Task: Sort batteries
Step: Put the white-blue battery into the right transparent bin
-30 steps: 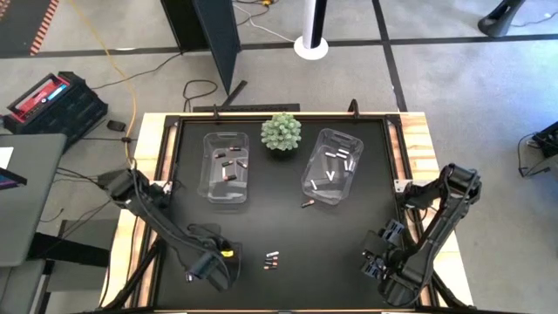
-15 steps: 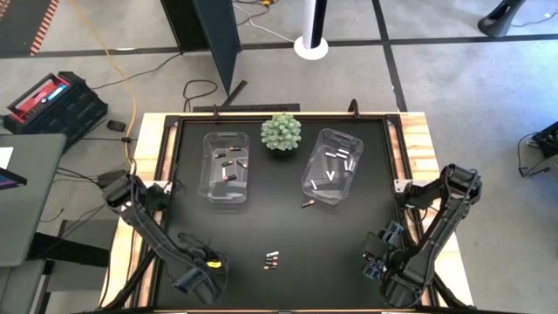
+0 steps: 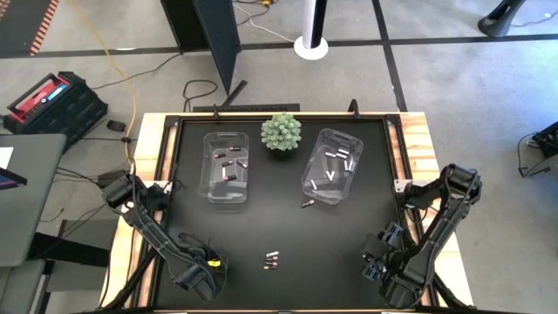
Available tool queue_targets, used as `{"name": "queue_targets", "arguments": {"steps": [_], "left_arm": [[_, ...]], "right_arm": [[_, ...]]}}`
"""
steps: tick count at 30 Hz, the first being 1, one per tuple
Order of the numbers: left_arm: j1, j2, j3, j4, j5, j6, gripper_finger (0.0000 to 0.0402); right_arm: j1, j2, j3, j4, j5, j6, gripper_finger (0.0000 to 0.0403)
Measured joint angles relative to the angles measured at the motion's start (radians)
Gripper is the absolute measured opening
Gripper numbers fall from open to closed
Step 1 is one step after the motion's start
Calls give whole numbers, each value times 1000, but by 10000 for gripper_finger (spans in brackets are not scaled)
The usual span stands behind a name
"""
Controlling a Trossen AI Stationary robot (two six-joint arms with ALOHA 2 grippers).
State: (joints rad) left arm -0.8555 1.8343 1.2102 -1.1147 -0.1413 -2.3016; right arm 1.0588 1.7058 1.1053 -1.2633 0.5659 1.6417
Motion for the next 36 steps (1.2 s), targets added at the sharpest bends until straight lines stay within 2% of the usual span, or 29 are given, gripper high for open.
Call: {"name": "queue_targets", "arguments": {"steps": [7,12,19,26,36], "left_arm": [[-20,0,0,-2,4,0,183],[-38,0,-31,6,44,-14,183],[-29,0,-41,18,7,-11,183],[-20,-8,-136,194,-17,-10,183],[-13,-3,-129,147,-11,19,179]], "right_arm": [[-1,0,0,0,0,0,201],[-1,0,0,0,0,1,201],[-1,0,0,12,0,2,201],[-1,0,0,24,0,7,201],[-1,0,0,38,0,2,201]]}}
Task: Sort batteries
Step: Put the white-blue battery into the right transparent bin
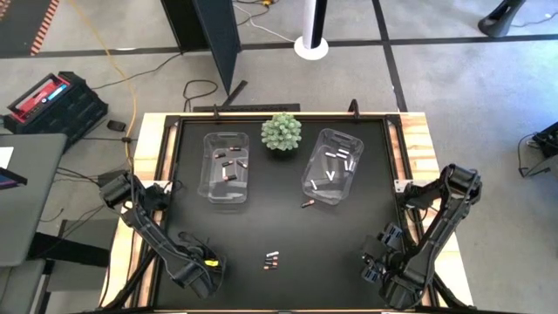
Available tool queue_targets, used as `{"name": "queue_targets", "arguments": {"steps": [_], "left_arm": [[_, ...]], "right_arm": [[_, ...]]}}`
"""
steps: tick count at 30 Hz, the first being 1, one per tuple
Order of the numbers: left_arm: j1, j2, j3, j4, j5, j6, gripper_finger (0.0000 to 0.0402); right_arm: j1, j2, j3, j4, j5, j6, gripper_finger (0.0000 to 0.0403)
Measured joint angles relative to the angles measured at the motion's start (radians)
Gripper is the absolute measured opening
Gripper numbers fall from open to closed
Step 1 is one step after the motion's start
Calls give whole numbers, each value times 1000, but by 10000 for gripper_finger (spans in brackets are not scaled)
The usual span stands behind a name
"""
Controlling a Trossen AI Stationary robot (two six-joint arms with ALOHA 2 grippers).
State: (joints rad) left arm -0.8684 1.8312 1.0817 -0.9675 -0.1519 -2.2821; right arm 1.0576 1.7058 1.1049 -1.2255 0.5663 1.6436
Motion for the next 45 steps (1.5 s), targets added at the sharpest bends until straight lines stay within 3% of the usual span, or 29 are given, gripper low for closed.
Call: {"name": "queue_targets", "arguments": {"steps": [19,28,37,45], "left_arm": [[1,2,-1,-1,-1,186,35],[1,1,-2,-2,-3,183,43],[12,-35,20,-25,-98,184,44],[40,-95,24,-23,-212,186,45]], "right_arm": [[-16,0,0,0,1,-3,201],[-60,0,0,11,1,-36,201],[-68,0,0,98,3,-82,201],[-17,-47,-187,518,8,-77,201]]}}
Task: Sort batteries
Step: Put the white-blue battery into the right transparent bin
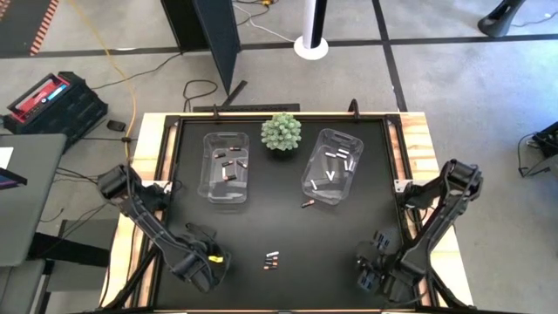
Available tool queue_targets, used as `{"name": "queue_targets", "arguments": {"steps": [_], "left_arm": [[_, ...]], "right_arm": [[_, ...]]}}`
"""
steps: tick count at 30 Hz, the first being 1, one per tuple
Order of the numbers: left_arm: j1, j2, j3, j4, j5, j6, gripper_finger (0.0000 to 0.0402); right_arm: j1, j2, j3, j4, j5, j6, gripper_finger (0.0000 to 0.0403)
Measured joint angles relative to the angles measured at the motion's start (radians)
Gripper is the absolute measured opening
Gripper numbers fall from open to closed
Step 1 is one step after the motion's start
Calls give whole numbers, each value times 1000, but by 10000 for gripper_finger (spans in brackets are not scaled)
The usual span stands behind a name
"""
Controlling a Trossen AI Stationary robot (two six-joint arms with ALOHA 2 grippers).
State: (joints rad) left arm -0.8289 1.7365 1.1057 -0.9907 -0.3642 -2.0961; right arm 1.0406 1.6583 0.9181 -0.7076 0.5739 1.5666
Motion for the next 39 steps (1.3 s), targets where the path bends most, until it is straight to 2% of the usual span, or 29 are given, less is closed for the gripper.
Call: {"name": "queue_targets", "arguments": {"steps": [3,8,15,20,28,32,39], "left_arm": [[19,-13,0,5,-12,24,45],[69,-28,1,45,-35,129,45],[181,-28,40,140,-97,391,45],[286,-29,108,144,-116,607,45],[490,-29,255,156,-117,1031,45],[625,-29,331,224,-100,1289,45],[863,-18,428,517,103,1706,45]], "right_arm": [[17,-54,-84,106,0,0,201],[30,-212,-198,184,44,-53,201],[30,-490,-416,355,85,-124,201],[4,-622,-516,413,85,-124,201],[-91,-672,-535,322,85,-126,201],[-136,-672,-535,312,84,-127,201],[-207,-672,-535,311,84,-127,201]]}}
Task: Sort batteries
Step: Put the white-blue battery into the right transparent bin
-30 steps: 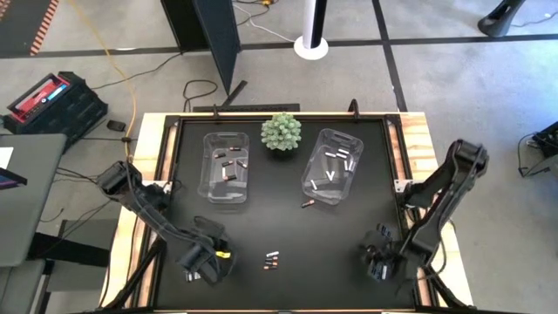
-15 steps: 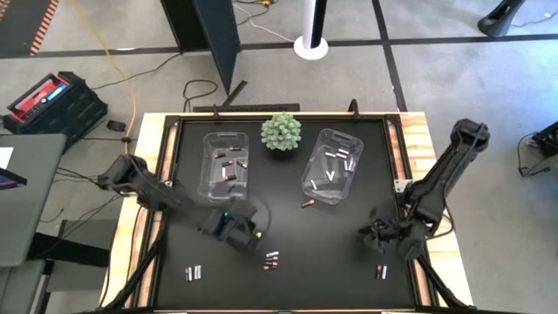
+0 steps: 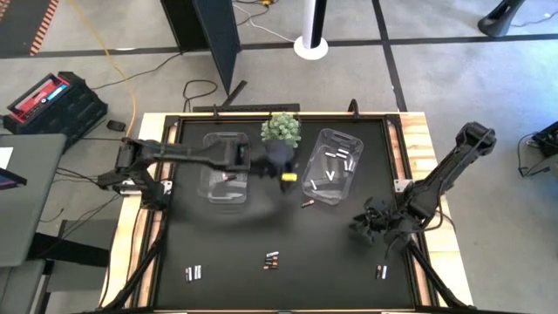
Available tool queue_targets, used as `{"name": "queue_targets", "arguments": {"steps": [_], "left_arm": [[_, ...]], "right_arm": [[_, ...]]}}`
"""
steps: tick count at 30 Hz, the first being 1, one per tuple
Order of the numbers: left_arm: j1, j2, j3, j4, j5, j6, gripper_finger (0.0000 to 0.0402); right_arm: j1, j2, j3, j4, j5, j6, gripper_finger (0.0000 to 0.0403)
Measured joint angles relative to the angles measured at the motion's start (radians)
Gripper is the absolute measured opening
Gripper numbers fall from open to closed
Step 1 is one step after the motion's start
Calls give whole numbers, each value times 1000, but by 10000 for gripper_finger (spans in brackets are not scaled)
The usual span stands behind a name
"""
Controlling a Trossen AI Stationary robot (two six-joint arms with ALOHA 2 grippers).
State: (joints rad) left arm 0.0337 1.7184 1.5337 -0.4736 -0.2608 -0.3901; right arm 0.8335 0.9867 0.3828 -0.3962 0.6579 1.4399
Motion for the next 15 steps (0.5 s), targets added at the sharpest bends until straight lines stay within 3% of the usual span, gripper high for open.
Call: {"name": "queue_targets", "arguments": {"steps": [8,15], "left_arm": [[198,66,5,300,194,178,45],[238,229,16,464,363,183,45]], "right_arm": [[-65,1,0,1,-1,0,201],[-109,2,1,19,-2,2,201]]}}
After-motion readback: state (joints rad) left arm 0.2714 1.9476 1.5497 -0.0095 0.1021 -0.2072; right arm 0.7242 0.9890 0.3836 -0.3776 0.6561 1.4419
